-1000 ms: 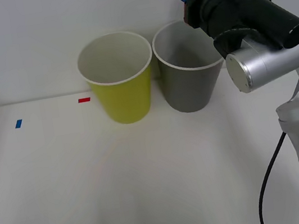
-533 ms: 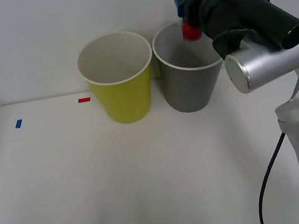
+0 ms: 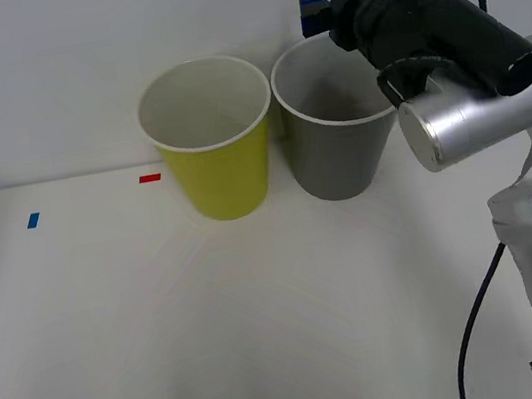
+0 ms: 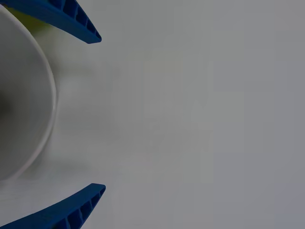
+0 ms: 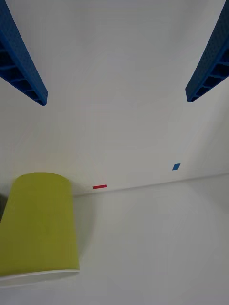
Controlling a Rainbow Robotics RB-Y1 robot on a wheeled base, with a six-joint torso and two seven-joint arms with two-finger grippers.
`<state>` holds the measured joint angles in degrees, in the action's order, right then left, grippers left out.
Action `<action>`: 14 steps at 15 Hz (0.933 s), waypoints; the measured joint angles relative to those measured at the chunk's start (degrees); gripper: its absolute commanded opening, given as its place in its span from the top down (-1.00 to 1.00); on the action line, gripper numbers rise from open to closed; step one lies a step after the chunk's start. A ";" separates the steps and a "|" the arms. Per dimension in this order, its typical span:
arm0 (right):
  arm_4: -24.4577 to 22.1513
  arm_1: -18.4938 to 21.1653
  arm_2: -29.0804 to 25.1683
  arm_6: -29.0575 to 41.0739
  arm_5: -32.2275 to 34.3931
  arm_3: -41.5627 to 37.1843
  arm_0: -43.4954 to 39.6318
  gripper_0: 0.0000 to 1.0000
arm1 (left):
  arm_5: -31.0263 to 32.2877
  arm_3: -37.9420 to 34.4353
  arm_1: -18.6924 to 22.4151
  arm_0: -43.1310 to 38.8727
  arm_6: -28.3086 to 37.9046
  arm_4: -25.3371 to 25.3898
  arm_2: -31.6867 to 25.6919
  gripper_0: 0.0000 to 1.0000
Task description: Put cans in the gray bin and PET bottles in the light green bin.
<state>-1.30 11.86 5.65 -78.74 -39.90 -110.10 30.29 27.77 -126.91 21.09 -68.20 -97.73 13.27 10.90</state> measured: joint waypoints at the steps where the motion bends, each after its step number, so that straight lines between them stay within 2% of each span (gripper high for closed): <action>1: -0.21 -0.02 -0.11 -0.22 -0.01 -2.10 -1.73 -1.00 | 0.00 0.00 0.00 0.00 0.00 0.00 0.00 -1.00; 11: -0.32 1.59 -1.14 0.47 0.28 -28.59 -27.83 -1.00 | 0.00 0.00 0.00 0.00 0.00 0.00 0.00 -1.00; 14: -0.30 2.31 -1.19 1.16 5.39 -31.78 -35.83 -1.00 | 0.00 0.00 0.00 0.00 0.00 0.00 0.00 -1.00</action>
<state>-1.60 14.17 4.46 -77.58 -34.51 -141.87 -5.54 27.77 -126.91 21.09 -68.20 -97.73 13.27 10.90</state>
